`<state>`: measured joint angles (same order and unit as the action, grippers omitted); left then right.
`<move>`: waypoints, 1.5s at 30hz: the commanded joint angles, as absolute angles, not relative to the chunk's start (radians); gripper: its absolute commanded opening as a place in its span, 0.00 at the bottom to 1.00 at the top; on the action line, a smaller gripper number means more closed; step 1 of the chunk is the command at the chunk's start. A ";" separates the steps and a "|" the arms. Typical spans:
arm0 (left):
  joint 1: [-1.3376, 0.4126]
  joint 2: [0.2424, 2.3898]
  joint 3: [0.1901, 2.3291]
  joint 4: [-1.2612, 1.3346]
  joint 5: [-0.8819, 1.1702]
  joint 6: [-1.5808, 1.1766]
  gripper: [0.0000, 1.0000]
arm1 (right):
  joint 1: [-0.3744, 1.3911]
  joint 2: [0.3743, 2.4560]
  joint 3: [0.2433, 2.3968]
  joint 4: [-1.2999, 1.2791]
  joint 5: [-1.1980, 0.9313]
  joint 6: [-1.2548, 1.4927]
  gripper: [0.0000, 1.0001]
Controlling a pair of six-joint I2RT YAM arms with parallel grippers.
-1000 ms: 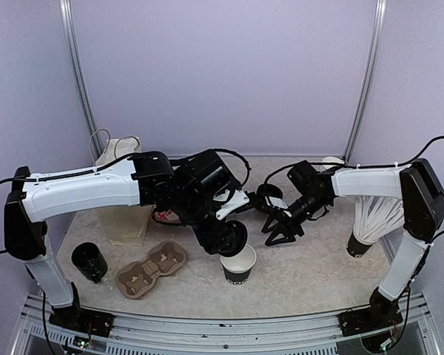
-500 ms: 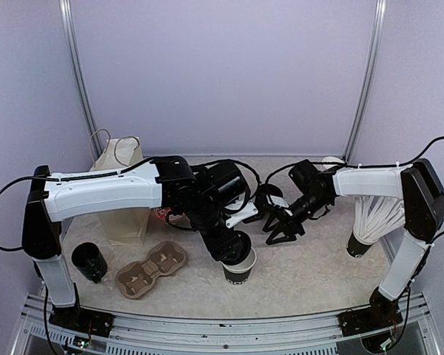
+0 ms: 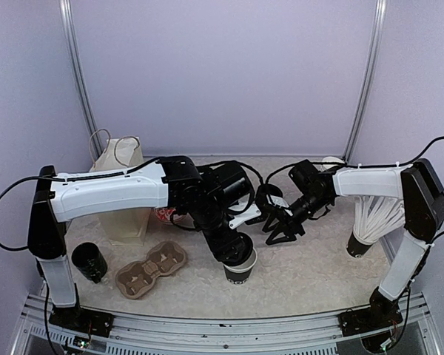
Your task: Pack the takeout coffee
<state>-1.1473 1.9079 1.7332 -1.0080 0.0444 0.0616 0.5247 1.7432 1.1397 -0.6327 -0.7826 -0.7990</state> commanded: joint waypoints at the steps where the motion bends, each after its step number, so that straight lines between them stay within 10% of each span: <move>1: -1.157 1.938 1.769 -1.016 0.042 0.083 0.71 | 0.514 1.732 1.137 -0.647 -0.799 -0.808 0.54; 29: -1.206 1.875 1.764 -0.919 -0.186 0.013 0.99 | 0.489 1.676 1.212 -0.707 -0.768 -0.679 0.53; 45: -1.015 1.638 1.356 -0.545 0.072 -0.345 0.73 | 0.491 1.722 1.177 -0.912 -1.092 -0.477 0.46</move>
<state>-0.9993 1.6707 1.4128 -0.6273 -0.0639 -0.2432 0.4969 1.6745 1.1980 -0.8230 -0.9745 -0.4953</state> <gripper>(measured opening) 0.756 0.473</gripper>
